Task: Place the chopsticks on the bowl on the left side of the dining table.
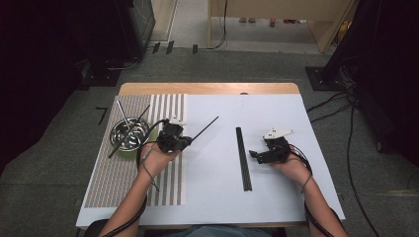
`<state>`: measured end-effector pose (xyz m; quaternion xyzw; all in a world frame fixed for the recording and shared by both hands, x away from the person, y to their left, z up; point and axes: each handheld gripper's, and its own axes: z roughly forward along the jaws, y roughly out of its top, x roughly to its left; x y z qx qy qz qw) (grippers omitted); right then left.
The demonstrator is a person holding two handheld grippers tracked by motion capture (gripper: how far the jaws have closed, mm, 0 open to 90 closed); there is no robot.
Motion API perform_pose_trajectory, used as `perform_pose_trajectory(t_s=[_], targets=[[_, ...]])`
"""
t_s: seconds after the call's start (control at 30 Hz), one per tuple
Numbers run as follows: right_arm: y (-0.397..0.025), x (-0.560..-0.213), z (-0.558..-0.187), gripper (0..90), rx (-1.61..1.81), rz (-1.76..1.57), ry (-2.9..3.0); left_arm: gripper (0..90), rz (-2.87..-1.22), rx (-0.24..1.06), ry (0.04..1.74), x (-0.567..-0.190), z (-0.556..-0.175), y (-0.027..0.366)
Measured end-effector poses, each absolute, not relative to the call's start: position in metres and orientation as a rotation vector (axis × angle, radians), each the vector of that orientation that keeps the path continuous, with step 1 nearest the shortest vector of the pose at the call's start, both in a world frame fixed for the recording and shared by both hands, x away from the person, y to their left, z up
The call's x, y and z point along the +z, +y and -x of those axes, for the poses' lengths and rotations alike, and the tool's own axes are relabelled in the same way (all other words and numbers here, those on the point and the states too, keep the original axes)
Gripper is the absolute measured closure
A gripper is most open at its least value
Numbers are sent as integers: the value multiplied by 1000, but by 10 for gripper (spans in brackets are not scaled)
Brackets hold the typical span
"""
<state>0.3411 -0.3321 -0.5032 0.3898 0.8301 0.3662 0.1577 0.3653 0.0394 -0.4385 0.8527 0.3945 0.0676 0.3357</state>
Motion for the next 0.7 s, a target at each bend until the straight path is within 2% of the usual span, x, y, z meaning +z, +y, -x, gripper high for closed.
perform_pose_trajectory(t_s=[0.7], targets=[[-332, -503, -341, 133, 1048, -1119, 2375, 877, -2204, 237, 1095, -432, -371, 69]])
